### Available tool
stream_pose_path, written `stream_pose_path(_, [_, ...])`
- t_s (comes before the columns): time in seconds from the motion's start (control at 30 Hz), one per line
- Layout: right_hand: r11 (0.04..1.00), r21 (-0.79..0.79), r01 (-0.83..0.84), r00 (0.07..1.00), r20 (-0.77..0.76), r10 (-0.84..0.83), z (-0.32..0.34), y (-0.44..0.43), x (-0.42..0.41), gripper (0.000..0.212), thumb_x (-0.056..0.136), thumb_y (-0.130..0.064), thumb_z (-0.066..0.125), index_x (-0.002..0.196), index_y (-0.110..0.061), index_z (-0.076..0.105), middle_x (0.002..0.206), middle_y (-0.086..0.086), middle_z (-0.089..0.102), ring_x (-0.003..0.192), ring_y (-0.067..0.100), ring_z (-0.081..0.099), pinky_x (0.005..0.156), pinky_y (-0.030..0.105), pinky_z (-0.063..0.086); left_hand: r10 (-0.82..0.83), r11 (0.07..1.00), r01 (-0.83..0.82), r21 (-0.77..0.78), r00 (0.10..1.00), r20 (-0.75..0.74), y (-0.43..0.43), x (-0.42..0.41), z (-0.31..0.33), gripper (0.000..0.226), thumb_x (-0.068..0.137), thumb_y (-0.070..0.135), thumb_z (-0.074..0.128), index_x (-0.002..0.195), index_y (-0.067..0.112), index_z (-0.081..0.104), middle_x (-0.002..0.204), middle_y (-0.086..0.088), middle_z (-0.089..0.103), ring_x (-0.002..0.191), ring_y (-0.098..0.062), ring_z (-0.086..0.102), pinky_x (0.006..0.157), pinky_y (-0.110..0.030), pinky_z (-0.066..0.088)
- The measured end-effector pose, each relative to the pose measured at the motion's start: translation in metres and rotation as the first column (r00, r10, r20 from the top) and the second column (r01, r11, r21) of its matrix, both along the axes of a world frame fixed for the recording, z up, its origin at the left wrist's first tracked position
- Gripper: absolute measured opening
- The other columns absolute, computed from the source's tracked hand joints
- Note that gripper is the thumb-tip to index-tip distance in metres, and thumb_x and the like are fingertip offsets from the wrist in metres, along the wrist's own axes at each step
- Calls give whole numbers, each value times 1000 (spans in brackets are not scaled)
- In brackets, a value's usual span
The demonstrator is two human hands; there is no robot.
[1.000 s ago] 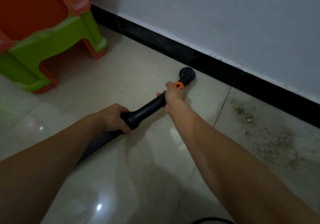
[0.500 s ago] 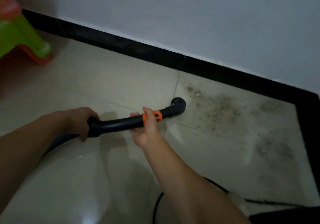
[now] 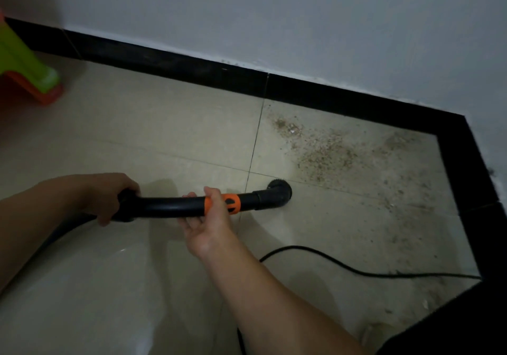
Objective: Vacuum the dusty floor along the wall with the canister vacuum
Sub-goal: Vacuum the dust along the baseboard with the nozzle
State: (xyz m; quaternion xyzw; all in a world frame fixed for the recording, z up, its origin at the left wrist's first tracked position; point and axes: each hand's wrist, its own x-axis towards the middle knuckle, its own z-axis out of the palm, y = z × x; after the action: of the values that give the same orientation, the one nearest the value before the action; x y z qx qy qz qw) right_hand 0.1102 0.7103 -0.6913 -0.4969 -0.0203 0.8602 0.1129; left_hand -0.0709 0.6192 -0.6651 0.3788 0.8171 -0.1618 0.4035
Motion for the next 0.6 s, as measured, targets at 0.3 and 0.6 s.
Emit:
stream_pose_path(0.3, [999, -24, -40, 997, 69, 41, -7, -32, 20, 31, 79, -23, 76, 102, -9, 61, 104, 15, 68, 91, 26, 69, 60, 32, 57, -24, 997, 21, -75, 999, -41, -21, 17, 11, 50, 61, -6, 72, 94, 29, 60, 99, 2, 63, 90, -14, 59, 59, -18, 43])
stream_pose_path(0.6, [952, 183, 245, 951, 143, -273, -6, 90, 75, 16, 85, -13, 66, 95, -7, 55, 84, 12, 63, 77, 28, 66, 84, 44, 57, -246, 969, 244, 33, 967, 60, 103, 87, 12, 53, 65, 19, 85, 110, 22, 58, 104, 3, 58, 96, -18, 56, 78, -27, 44])
